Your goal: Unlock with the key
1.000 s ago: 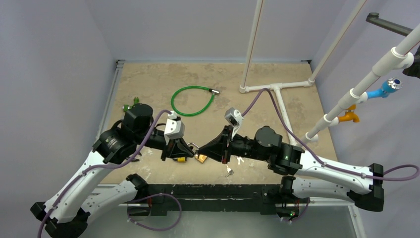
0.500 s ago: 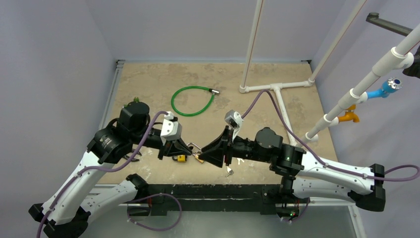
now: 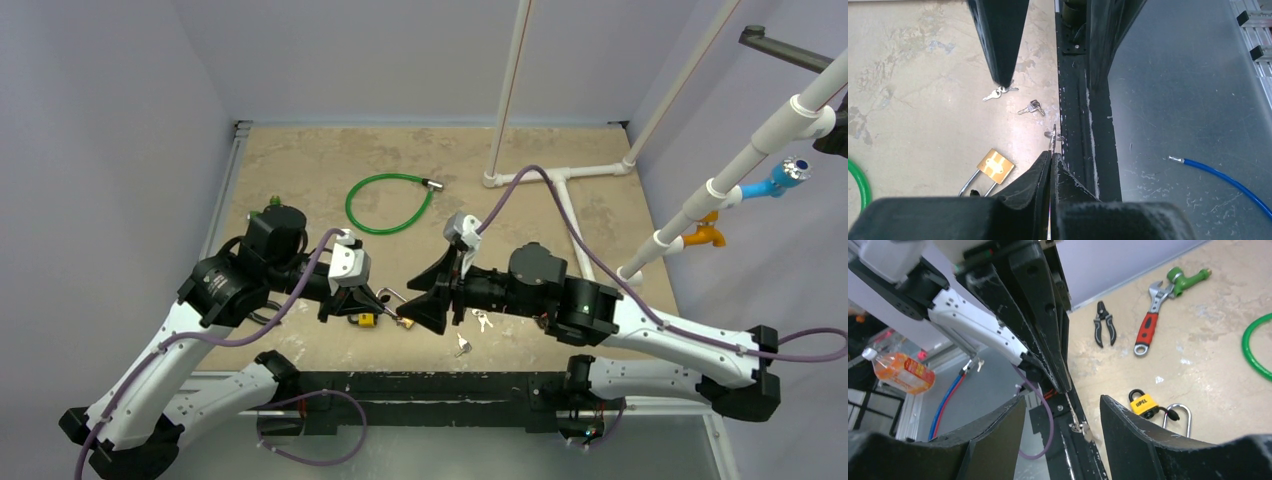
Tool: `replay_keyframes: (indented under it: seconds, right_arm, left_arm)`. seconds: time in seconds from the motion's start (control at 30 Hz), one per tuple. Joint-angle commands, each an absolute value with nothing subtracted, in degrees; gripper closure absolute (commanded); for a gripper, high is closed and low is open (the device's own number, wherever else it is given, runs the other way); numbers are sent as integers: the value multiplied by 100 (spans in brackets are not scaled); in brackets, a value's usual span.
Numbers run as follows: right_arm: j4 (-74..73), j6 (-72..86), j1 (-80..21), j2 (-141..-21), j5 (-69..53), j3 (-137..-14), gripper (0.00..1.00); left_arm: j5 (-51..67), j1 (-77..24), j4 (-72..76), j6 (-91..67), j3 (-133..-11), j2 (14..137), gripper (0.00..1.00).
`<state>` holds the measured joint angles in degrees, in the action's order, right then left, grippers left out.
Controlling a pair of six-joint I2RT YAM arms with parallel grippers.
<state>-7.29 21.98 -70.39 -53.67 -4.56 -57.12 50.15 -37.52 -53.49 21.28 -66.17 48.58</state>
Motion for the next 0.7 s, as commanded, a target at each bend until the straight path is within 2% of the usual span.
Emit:
replay_keyframes:
  seconds: [0.0,0.17,0.4,0.67]
  right_arm:
    - [-740,1939,-7058,-5754,-797,-5712,44]
    - [-115,1969,-7058,-5470,-757,-5145,50]
    - [35,1907,-7062,-5624,-983,-5106,56]
    - [513,1979,-7058,-5776,-1155,-4957,67]
  left_arm:
    - [5045,-3721,-5332,2257,-6856,4845,100]
    - [5081,-3722,-5326,2227,-6888,4874,100]
    - [5105,-3718,-5252,2139,-6952,4922,100]
    - [5107,-3722,-5158,2055,-6968,4961,100]
